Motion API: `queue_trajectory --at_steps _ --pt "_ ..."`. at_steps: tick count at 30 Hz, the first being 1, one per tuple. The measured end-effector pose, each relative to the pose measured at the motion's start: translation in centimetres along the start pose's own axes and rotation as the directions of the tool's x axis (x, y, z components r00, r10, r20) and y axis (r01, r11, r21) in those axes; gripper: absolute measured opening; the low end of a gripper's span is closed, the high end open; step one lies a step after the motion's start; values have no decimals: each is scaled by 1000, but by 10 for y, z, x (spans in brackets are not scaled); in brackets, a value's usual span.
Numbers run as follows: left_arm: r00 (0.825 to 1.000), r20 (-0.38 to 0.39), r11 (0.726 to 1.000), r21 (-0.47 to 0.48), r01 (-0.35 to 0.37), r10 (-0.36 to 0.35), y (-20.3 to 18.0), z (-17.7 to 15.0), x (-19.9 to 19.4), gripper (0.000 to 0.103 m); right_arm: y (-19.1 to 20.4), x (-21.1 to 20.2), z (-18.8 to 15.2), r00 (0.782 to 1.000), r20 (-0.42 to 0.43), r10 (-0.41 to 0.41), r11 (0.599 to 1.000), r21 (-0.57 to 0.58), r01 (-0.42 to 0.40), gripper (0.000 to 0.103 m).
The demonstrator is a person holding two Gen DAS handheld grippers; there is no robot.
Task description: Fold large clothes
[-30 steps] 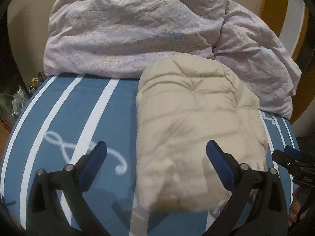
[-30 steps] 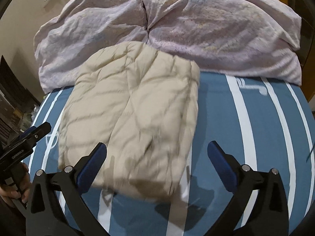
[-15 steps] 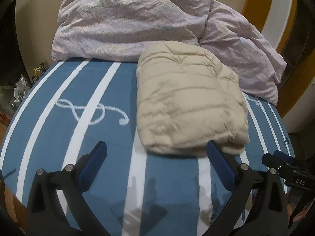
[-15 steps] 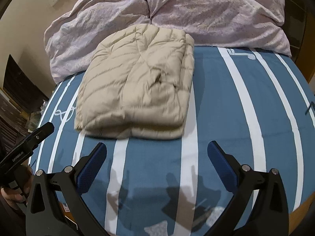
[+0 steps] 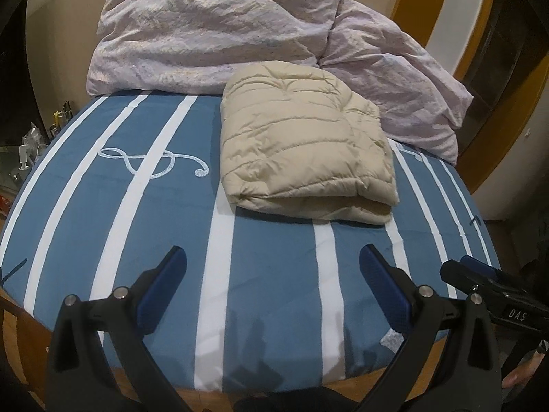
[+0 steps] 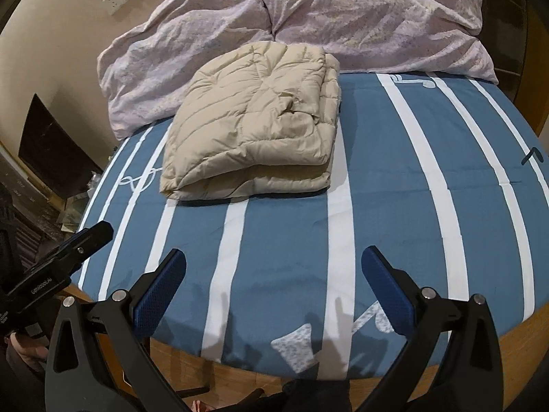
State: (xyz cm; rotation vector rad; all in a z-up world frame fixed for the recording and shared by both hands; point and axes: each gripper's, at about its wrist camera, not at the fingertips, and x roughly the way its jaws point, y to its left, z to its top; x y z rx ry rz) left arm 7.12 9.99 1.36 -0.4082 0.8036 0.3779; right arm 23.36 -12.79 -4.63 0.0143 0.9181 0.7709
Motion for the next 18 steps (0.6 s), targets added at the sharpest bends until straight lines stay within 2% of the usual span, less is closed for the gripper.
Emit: queue_trajectory --at_steps 18 --pt "1000 -10 1000 -2 19 -19 -6 -11 -7 100 10 -7 -8 1000 11 7 1000 -26 -7 102"
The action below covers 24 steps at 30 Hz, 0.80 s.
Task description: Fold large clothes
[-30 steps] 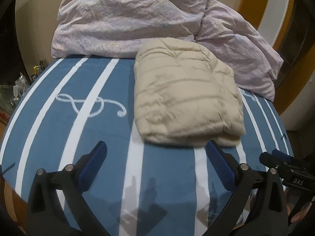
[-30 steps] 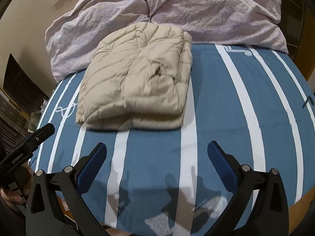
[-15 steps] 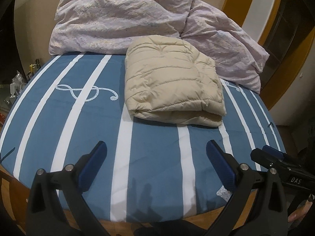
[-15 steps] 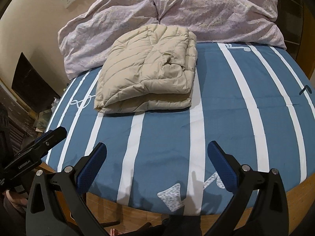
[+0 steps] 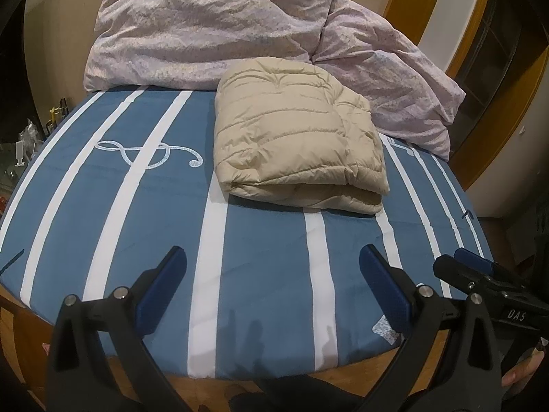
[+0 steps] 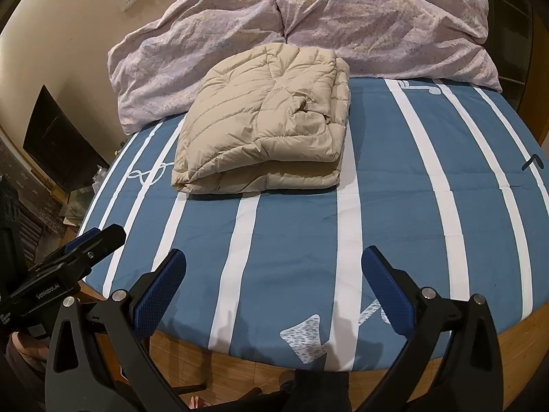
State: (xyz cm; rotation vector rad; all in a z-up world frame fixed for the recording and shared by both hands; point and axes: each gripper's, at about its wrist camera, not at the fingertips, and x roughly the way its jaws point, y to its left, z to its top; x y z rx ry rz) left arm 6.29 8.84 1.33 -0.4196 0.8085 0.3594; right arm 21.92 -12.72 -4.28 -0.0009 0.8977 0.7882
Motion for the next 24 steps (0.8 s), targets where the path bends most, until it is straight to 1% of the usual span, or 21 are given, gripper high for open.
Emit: queue_trajectory --at_steps 24 --pt "1000 -3 1000 -2 1 -1 -1 0 1 100 -1 -1 -1 1000 -1 3 1000 3 -3 102"
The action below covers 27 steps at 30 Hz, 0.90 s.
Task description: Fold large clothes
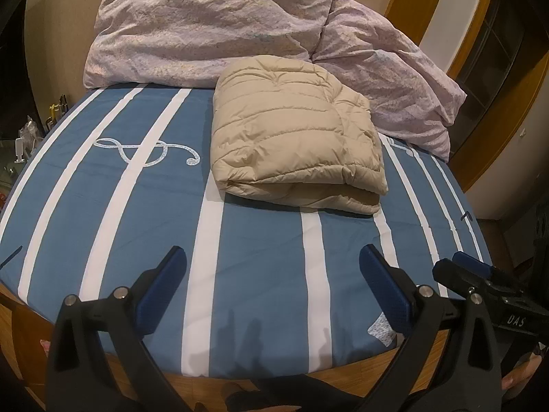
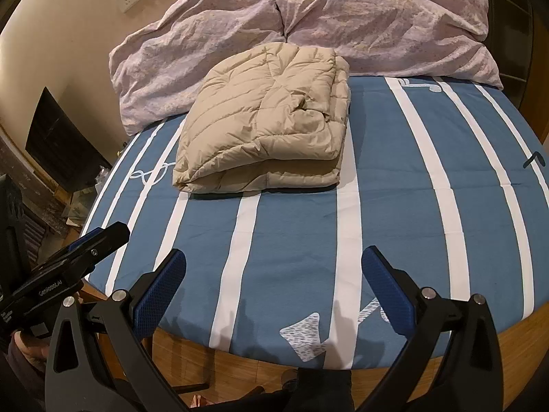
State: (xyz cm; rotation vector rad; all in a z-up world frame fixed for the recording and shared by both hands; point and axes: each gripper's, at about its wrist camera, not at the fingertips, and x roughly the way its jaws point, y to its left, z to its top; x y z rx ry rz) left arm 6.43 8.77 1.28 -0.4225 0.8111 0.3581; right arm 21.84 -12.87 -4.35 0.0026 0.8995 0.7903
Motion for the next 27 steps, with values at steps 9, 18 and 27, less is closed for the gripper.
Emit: queue_trajectory --at_steps 9,18,27 --pt "1000 -1 1000 1 0 0 0 0 0 100 0 0 0 1000 1 0 1000 4 0 102" --pt "1000 0 1000 1 1 -1 0 0 0 100 1 0 0 1000 2 -1 1000 5 1 102" --pt "1000 1 1000 2 -1 1 -2 0 0 100 0 0 0 1000 2 0 1000 5 0 102"
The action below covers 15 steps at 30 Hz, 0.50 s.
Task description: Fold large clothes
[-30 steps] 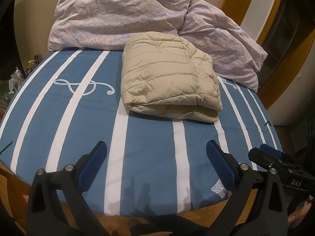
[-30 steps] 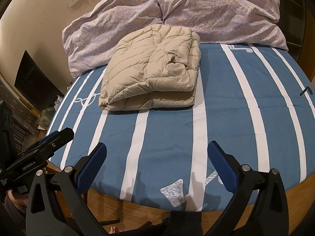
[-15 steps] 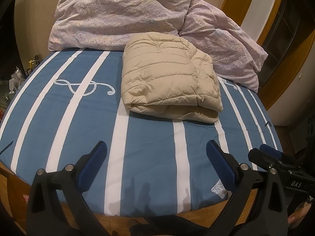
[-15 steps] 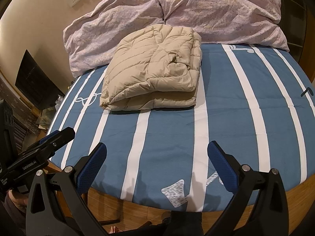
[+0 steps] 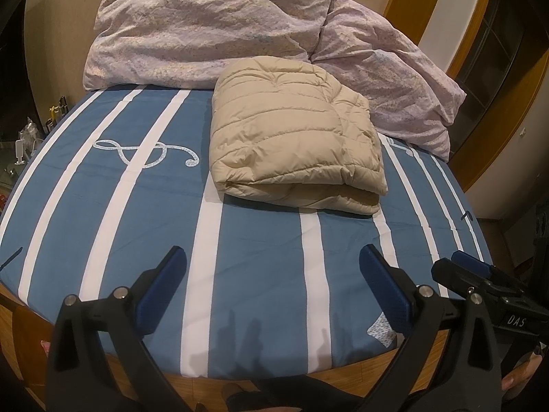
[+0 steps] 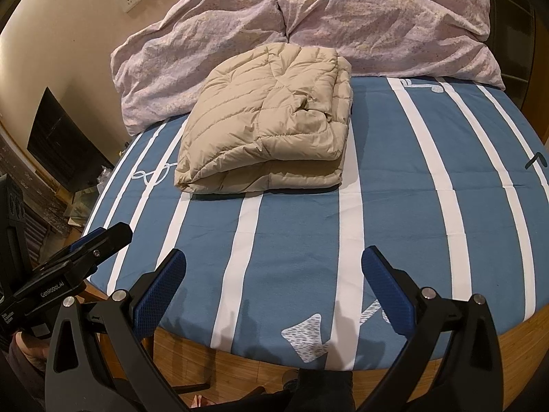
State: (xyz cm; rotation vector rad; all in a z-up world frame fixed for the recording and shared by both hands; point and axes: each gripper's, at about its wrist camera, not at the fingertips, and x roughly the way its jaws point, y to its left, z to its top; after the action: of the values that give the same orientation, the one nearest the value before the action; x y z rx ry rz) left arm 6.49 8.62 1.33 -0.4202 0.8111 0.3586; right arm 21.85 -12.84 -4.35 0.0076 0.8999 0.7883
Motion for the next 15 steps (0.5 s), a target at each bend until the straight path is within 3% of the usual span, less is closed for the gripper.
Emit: queue_trajectory --at_steps 15 --pt "1000 0 1000 0 -1 1 -1 0 0 100 3 0 -2 1000 1 1 1000 3 -1 102"
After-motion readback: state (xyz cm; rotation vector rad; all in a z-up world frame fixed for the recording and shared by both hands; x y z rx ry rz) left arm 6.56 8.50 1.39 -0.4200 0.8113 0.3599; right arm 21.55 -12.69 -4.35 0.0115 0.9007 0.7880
